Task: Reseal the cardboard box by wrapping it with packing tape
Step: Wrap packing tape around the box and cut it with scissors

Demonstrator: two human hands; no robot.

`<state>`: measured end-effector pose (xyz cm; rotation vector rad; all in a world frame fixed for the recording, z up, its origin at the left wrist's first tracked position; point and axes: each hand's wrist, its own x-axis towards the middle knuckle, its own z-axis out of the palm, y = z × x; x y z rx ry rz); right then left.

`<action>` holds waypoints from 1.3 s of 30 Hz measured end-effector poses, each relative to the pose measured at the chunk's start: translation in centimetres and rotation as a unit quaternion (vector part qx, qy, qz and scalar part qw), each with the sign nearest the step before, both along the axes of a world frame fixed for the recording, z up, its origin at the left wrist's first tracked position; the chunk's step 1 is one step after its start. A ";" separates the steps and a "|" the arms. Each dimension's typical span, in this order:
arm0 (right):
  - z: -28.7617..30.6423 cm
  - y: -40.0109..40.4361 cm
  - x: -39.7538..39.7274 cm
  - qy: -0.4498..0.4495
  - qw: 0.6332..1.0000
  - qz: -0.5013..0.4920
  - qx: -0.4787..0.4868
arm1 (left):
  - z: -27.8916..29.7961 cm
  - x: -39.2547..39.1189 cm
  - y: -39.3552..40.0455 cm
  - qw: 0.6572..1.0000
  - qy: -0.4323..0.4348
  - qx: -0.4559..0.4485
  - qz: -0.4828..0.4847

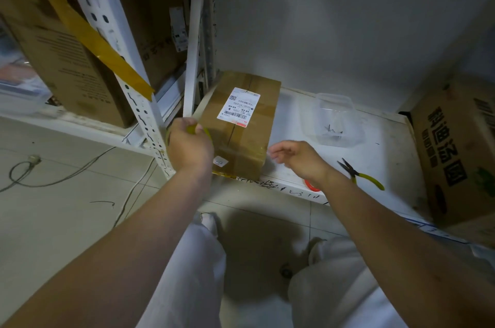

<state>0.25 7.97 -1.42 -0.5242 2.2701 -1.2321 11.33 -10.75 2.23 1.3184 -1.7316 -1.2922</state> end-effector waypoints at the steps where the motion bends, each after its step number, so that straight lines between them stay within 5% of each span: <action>1: 0.0 -0.3 -0.3 0.043 0.999 -0.012 0.015 | -0.4 0.3 0.1 1.000 -0.001 0.011 0.010; 7: 0.7 -2.2 -1.7 0.236 0.941 0.131 0.205 | -2.1 0.8 0.1 0.998 -0.010 0.059 0.019; 12: 0.6 -2.4 -2.0 0.300 0.923 0.124 0.207 | -2.3 0.0 -1.2 0.999 0.014 0.037 -0.036; 20: 0.4 -3.0 -2.8 0.260 0.939 0.157 0.159 | -2.4 -2.9 -4.0 0.995 0.008 0.005 -0.096; 29: 0.7 -3.9 -1.7 0.073 0.981 0.176 0.042 | -2.7 -3.7 -5.4 0.993 0.002 0.054 -0.103; 39: 0.0 -4.3 -1.5 0.198 0.957 0.172 0.128 | -3.0 -3.1 -3.8 0.987 0.038 0.140 -0.066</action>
